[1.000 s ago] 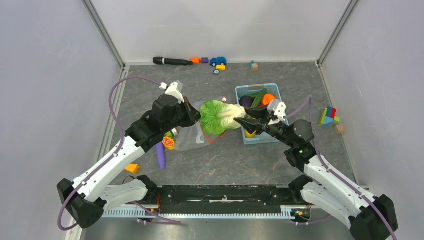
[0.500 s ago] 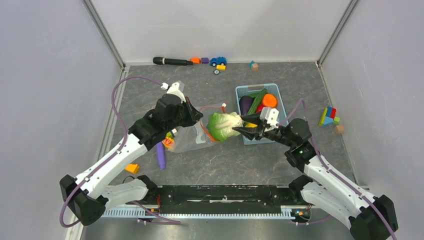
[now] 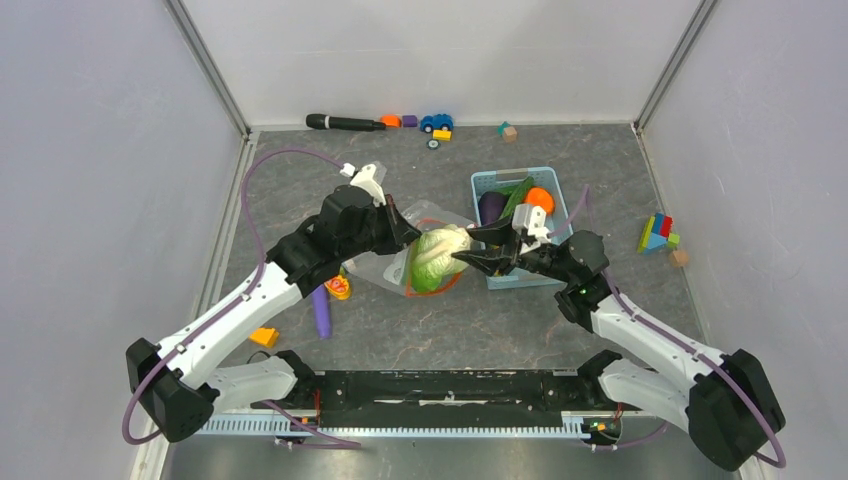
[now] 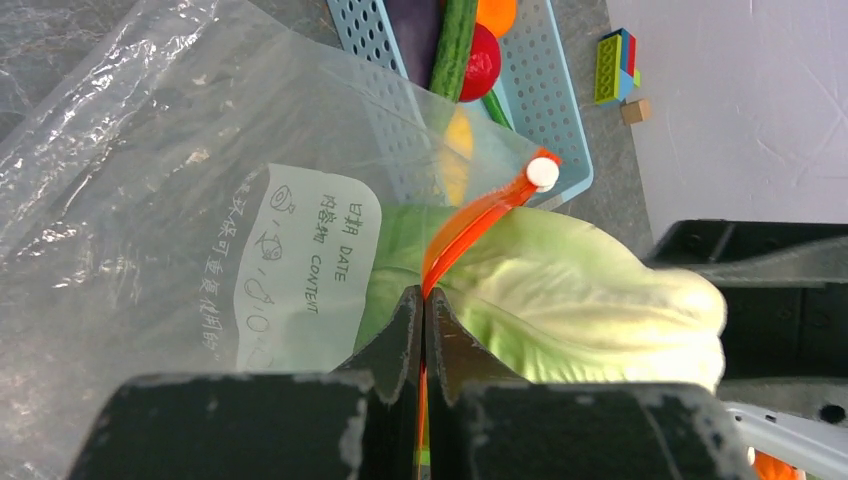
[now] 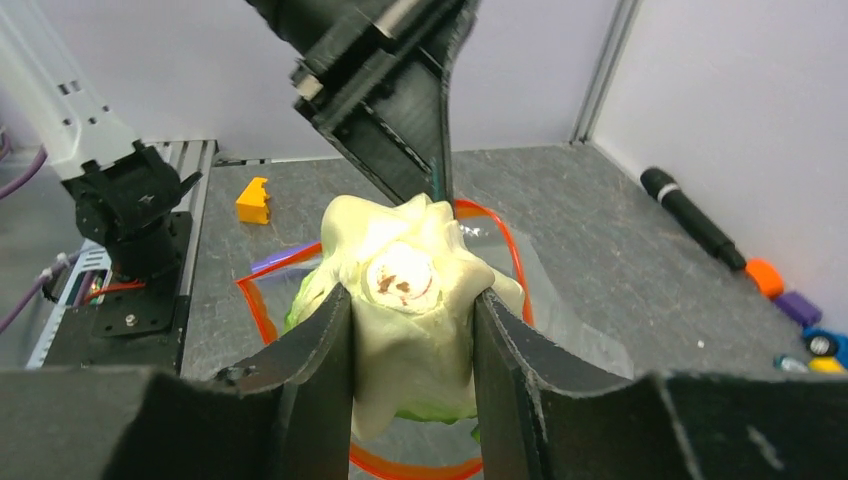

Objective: Place the food in the zip-top bag and seal the zipper
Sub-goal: Place the fake vegetable in the zipper food storage bag.

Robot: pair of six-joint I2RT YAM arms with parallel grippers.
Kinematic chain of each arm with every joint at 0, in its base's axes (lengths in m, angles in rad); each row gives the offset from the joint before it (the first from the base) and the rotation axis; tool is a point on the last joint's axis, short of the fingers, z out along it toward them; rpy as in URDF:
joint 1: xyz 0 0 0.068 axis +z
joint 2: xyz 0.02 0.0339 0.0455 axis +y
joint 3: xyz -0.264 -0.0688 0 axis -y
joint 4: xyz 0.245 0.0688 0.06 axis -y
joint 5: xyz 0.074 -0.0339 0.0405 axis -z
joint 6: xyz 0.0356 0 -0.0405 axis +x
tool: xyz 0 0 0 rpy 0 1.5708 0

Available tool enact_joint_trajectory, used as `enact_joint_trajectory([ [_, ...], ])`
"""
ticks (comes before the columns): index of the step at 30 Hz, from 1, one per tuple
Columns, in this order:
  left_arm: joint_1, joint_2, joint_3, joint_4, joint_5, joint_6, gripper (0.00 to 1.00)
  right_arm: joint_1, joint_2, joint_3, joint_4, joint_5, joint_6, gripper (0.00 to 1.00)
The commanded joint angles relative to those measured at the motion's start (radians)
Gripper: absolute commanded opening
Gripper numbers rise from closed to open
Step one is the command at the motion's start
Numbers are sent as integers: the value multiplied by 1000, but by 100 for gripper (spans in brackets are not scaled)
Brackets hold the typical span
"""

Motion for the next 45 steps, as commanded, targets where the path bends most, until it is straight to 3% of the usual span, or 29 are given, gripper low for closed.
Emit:
enact_joint_trajectory([
  [1, -18, -13, 48, 48, 43, 37, 2, 8, 51, 47, 59, 201, 87, 0],
  [10, -19, 0, 49, 67, 70, 46, 2, 70, 61, 34, -41, 525, 81, 0],
  [18, -19, 22, 49, 88, 70, 34, 2, 162, 88, 49, -104, 482, -117, 0],
  [25, -19, 37, 57, 103, 149, 75, 2, 196, 180, 140, -304, 438, -230, 0],
  [29, -19, 39, 52, 108, 196, 94, 2, 198, 209, 192, -334, 697, -63, 0],
  [32, -20, 34, 45, 109, 223, 113, 2, 198, 244, 301, -488, 937, 157, 0],
  [33, -20, 33, 37, 109, 238, 126, 2, 199, 269, 371, -608, 1044, 311, 0],
  [35, -20, 36, 27, 109, 259, 140, 2, 196, 284, 407, -653, 1041, 418, 0],
  [38, -26, 43, -14, 133, 287, 201, 2, 196, 298, 431, -682, 996, 564, 14],
  [45, -40, 20, -85, 188, 325, 219, 2, 195, 318, 426, -708, 1015, 707, 21],
])
